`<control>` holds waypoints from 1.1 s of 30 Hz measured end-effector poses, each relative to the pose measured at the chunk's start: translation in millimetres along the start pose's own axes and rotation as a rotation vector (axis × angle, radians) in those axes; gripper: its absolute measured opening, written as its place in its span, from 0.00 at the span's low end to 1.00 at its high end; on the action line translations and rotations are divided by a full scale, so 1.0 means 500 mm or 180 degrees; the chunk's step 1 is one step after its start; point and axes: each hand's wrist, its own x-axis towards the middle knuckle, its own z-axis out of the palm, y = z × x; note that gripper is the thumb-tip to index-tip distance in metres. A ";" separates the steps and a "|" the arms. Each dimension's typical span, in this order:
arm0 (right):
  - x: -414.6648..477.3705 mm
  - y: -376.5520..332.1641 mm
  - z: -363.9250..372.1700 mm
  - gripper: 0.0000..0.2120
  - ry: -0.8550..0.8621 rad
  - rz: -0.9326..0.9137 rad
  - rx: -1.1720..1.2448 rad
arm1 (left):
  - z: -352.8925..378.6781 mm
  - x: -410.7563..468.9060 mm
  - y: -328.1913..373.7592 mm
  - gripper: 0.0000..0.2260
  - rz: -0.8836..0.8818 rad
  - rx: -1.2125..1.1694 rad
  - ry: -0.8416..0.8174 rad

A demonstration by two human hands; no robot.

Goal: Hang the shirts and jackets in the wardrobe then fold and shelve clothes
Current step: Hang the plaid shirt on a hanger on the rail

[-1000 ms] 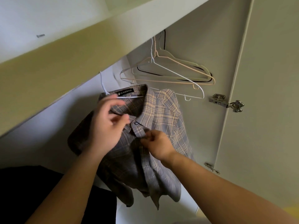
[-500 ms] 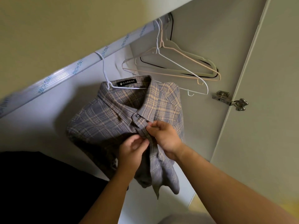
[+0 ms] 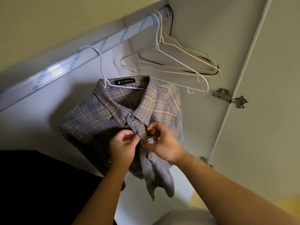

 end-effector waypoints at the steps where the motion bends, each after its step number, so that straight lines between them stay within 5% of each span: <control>1: -0.001 0.001 0.003 0.25 0.0017 -0.0062 -0.0227 | -0.003 0.004 0.002 0.12 -0.0032 -0.0013 -0.0003; 6: -0.012 0.011 0.036 0.24 0.0153 -0.0269 -0.1465 | -0.011 0.017 0.015 0.10 -0.0118 -0.0067 -0.0188; 11: -0.013 0.005 0.047 0.11 0.0367 -0.0528 -0.1456 | -0.022 0.027 0.027 0.11 -0.0004 -0.0086 -0.0594; 17: -0.015 0.007 0.038 0.03 0.0195 -0.0140 -0.0945 | -0.040 0.031 0.010 0.03 0.0016 -0.0050 -0.0709; 21: -0.017 0.019 0.021 0.07 0.0385 0.0158 -0.0848 | -0.037 0.029 -0.019 0.02 -0.0137 0.0104 -0.0650; 25: -0.026 0.042 0.008 0.01 0.0367 0.0024 -0.1361 | -0.025 0.023 -0.057 0.04 -0.0279 0.0353 -0.0599; 29: -0.033 0.064 0.002 0.11 0.0455 -0.0253 -0.2095 | -0.011 0.007 -0.083 0.09 -0.0009 0.0660 -0.0272; 33: -0.029 0.063 -0.004 0.09 0.0546 -0.0236 -0.2298 | -0.004 -0.008 -0.100 0.09 -0.0216 0.0332 -0.0087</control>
